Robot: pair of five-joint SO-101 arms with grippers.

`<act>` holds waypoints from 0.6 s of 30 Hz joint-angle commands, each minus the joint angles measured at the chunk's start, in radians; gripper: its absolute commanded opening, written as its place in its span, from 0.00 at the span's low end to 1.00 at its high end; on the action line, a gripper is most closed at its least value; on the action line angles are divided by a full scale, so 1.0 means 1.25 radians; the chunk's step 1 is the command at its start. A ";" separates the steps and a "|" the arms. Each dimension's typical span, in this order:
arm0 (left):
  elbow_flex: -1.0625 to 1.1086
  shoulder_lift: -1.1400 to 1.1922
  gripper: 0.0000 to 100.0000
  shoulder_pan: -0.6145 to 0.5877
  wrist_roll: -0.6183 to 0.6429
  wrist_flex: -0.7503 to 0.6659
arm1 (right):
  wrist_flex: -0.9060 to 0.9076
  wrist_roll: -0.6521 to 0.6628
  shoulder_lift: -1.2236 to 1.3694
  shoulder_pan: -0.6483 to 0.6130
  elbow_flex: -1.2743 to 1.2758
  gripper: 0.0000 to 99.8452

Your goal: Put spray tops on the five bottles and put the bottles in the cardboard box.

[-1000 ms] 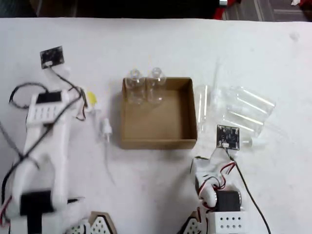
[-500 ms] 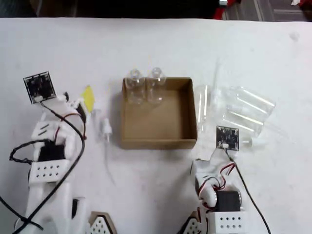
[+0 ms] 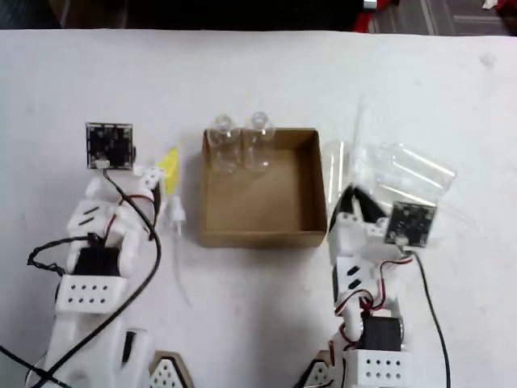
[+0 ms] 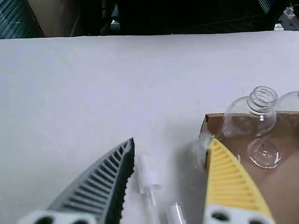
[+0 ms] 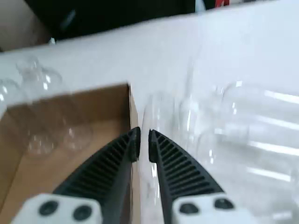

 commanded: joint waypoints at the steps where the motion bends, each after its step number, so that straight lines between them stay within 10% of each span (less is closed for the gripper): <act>1: -0.005 -0.039 0.23 0.015 -0.014 0.014 | -0.215 0.001 -0.006 0.036 0.007 0.02; 18: -0.005 -0.046 0.23 0.018 0.023 0.018 | -0.300 0.076 -0.001 0.251 0.006 0.06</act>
